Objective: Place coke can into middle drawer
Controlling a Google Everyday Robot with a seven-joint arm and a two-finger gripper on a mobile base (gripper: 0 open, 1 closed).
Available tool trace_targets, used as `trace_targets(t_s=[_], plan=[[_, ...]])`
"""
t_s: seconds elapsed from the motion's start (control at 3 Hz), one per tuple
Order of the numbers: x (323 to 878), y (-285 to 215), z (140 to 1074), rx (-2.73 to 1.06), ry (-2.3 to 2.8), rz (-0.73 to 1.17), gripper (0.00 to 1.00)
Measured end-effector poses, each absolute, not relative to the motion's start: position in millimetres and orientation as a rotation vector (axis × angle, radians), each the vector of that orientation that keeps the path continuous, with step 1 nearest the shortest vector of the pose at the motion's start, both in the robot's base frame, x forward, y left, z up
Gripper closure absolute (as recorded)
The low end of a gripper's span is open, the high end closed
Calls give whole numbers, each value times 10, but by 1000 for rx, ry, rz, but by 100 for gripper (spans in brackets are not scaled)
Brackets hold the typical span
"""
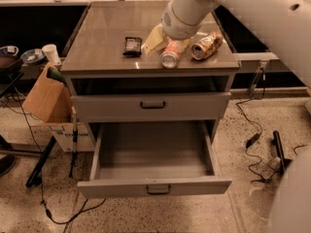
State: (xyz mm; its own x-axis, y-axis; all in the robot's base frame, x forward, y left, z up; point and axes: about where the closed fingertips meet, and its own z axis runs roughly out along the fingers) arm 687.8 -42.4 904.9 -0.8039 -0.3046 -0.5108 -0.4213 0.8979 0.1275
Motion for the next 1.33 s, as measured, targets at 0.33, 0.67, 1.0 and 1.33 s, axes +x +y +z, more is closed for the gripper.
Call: trace_targets(t_s=[0.33, 0.67, 1.0, 1.33], plan=[[7080, -572, 8873, -449, 2627, 255, 21], [7237, -738, 8714, -388, 2677, 211, 12], [7334, -784, 8584, -366, 2711, 194, 12], [7382, -710, 8487, -378, 2733, 199, 13]])
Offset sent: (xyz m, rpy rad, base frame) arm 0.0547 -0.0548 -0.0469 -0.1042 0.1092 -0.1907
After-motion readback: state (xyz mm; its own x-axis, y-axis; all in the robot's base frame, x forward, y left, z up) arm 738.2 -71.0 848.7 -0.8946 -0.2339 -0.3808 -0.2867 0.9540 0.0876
